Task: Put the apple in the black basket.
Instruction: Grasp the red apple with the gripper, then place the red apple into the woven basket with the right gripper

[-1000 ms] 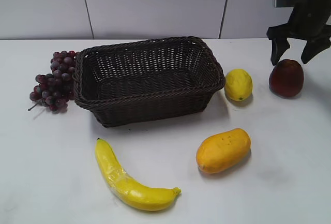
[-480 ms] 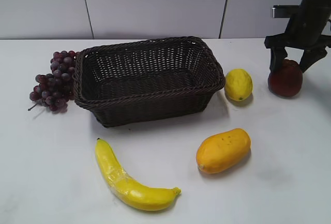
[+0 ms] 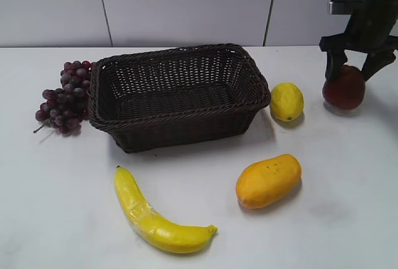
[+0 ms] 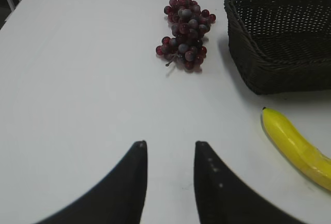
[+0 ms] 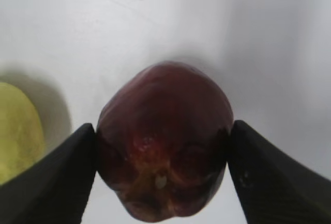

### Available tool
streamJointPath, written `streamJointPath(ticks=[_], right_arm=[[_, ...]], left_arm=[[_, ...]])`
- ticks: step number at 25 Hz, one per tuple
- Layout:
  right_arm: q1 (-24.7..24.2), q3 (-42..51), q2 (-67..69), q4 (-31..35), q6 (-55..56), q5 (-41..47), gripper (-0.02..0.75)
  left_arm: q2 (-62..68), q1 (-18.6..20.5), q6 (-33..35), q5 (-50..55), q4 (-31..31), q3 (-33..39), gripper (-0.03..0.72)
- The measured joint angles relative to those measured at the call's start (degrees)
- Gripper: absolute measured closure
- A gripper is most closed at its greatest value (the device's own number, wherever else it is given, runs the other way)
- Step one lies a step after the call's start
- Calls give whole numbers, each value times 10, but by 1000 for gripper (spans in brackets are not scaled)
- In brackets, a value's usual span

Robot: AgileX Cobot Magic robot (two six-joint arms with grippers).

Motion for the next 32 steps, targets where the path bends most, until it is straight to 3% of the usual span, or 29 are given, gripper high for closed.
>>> streamJointPath(ticks=[8,22,26,32], right_arm=[[12,0,-89,0,-2,0,177],[256,-81,-104,10,-8,1,177],[285,-84,-92,51,-9,-8,177],[290,-86,-23,97,-9,-27,177]], left_arm=[[0,0,0,0,0,0,452],[0,0,0,0,0,0,452],[0,0,0,0,0,0,452],[0,0,0,0,0,0,452]])
